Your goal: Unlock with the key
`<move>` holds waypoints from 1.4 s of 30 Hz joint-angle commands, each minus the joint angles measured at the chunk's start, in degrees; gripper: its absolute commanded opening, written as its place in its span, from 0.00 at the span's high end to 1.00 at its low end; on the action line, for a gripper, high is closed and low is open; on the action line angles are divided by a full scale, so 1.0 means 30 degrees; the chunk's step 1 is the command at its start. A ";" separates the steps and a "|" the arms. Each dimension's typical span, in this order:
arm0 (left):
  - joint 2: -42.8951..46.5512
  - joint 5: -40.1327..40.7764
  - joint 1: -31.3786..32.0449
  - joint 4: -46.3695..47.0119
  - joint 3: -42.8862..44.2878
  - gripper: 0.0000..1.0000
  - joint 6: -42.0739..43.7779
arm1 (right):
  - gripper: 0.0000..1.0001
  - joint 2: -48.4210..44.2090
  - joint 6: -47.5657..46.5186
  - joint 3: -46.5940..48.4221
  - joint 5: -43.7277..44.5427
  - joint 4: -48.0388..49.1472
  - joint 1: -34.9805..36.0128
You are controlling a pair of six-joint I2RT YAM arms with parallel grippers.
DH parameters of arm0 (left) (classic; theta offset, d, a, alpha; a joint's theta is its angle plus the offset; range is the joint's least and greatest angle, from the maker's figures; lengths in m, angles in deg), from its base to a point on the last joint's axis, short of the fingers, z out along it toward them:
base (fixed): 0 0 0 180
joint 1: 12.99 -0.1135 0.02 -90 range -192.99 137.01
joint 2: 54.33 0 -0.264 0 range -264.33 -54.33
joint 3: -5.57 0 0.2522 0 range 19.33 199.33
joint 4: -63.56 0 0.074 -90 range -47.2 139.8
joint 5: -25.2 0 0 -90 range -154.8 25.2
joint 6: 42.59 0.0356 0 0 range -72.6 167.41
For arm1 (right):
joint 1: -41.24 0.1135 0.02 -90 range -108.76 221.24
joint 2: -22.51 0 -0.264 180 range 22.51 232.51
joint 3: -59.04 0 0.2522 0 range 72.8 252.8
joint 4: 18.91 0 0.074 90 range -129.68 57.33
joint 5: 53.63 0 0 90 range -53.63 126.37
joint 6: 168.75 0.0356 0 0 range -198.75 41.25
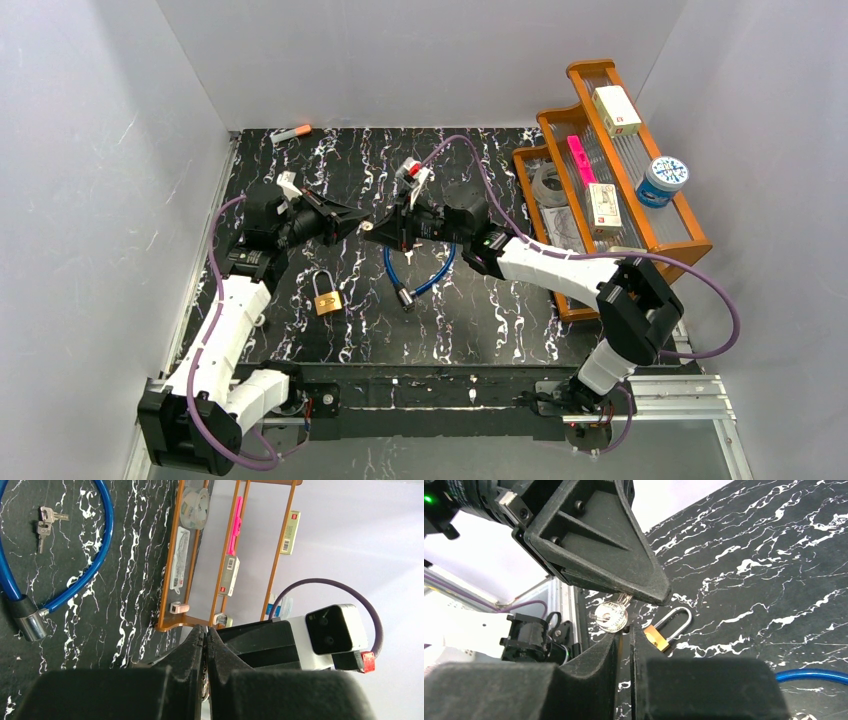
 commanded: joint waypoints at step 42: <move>0.0912 0.0442 0.0012 -0.0032 -0.0211 1.00 -0.1295 | 0.91 0.0255 0.2354 0.0200 -0.0262 0.3992 0.0079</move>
